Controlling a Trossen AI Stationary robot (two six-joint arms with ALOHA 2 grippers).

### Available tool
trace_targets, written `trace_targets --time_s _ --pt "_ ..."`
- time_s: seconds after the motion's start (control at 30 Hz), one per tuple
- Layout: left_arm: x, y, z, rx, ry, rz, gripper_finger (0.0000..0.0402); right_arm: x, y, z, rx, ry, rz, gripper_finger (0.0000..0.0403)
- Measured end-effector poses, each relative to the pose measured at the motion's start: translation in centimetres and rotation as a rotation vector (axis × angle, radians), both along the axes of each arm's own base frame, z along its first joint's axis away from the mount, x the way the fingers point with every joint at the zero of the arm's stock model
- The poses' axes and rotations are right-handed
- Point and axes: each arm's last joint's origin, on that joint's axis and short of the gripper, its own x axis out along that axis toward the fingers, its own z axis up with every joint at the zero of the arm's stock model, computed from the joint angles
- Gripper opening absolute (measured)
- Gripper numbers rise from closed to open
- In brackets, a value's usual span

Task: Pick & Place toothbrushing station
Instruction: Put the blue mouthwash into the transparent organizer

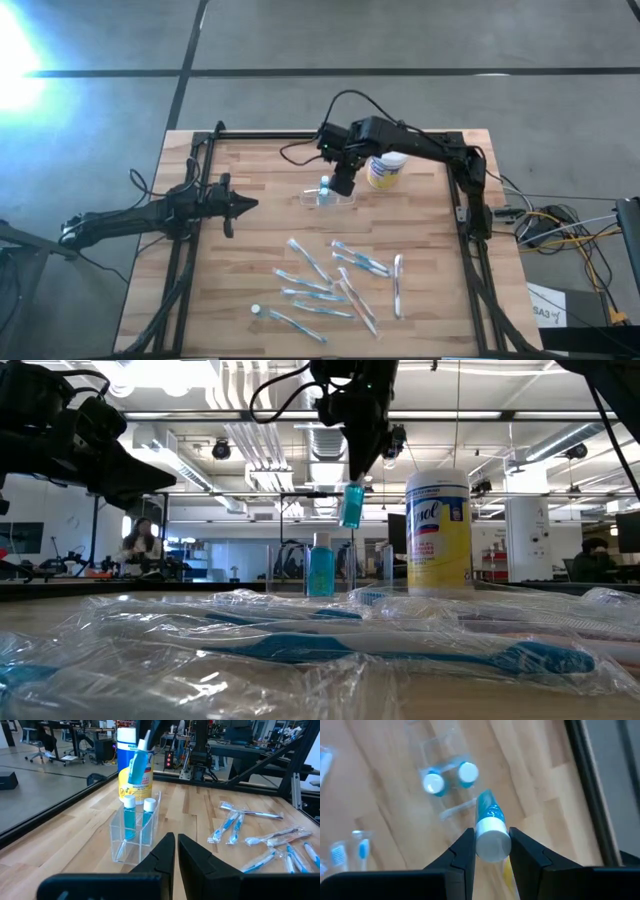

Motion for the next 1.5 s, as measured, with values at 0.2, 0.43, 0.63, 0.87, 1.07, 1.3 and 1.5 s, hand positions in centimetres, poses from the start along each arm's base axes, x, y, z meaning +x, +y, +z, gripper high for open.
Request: trace_targets --time_s 0.2,0.43,0.63,0.87,1.07,1.3,1.5 --pt "0.0 0.0 0.0 -0.001 0.000 0.000 0.0026 0.2 0.7 0.0 0.012 -0.009 -0.017 0.0089" --pt "0.0 0.0 0.0 -0.001 0.000 0.000 0.0026 0.3 0.9 -0.1 0.017 -0.016 -0.036 0.0090" --pt "0.0 0.0 0.0 -0.011 -0.002 0.002 0.0026 0.5 1.1 -0.2 0.021 -0.017 -0.042 0.0090" --pt "0.0 0.0 0.0 -0.011 -0.002 0.002 0.0026 0.6 1.4 -0.2 0.022 -0.022 -0.042 0.0091" --pt "0.0 0.0 0.0 -0.011 -0.002 0.002 0.0026 0.6 1.5 -0.2 0.035 -0.032 -0.088 0.0091" --pt "0.0 0.0 0.0 -0.011 -0.002 0.001 0.0026 0.9 1.4 -0.1 0.050 -0.081 -0.168 0.0091" --pt "0.0 0.0 -0.1 -0.015 0.011 -0.002 0.0026 1.3 1.3 0.0 0.076 -0.142 -0.272 0.0091"
